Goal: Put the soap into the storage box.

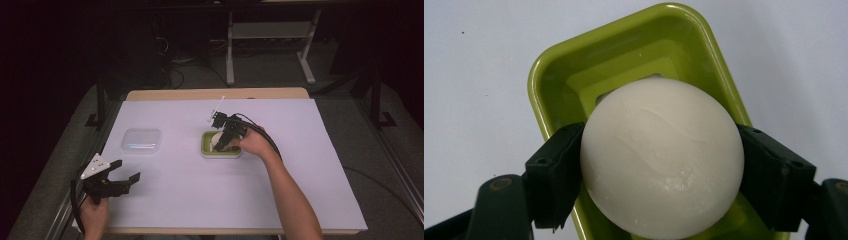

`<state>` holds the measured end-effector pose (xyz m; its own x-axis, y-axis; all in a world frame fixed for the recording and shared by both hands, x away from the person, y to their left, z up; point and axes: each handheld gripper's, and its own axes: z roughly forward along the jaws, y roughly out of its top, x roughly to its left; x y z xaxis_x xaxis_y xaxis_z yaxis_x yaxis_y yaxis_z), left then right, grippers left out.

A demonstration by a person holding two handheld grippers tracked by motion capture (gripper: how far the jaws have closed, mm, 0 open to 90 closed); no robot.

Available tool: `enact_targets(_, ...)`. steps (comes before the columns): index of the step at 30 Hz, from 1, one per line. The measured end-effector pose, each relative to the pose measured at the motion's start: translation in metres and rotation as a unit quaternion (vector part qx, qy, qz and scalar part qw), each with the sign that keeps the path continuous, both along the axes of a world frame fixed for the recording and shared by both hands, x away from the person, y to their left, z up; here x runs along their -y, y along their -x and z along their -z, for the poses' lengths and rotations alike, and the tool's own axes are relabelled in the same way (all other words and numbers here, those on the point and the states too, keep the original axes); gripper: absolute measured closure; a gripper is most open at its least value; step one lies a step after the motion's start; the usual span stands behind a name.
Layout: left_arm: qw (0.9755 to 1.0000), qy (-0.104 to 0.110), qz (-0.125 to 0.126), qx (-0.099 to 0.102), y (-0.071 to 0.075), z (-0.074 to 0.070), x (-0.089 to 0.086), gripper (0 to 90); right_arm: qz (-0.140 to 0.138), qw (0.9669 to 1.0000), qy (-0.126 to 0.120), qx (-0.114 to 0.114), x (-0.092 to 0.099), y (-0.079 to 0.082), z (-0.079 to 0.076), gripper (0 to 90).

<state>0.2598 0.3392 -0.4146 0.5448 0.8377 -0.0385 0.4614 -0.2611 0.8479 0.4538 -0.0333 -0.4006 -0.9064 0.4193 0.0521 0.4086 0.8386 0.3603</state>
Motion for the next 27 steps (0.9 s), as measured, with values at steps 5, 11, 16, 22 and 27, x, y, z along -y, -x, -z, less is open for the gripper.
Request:
enact_targets(5, 1.0000, -0.001, 0.000, 0.000, 0.000, 0.000, 0.000, 14.5, 0.002, 1.0000, 0.000, -0.001, 0.000, 0.000, 0.000, 23.4)
enact_targets(11, 1.0000, -0.001, 0.000, -0.001, 0.000, 0.000, 0.000, 14.5, 0.006, 0.9998, -0.020, 0.005, 0.005, 0.000, -0.007, 25.6)
enact_targets(16, 1.0000, 0.001, 0.000, 0.000, 0.000, 0.000, 0.002, 14.5, 0.006, 0.9996, -0.028, 0.007, 0.010, 0.001, -0.012, 28.6)
enact_targets(22, 1.0000, 0.000, 0.000, -0.001, 0.000, 0.001, 0.002, 14.5, 0.012, 0.9993, -0.036, -0.005, 0.018, 0.001, -0.013, 27.6)
enact_targets(27, 1.0000, 0.000, 0.000, -0.001, 0.000, 0.001, 0.002, 14.5, 0.015, 0.9986, -0.051, -0.007, 0.025, 0.003, -0.018, 26.7)
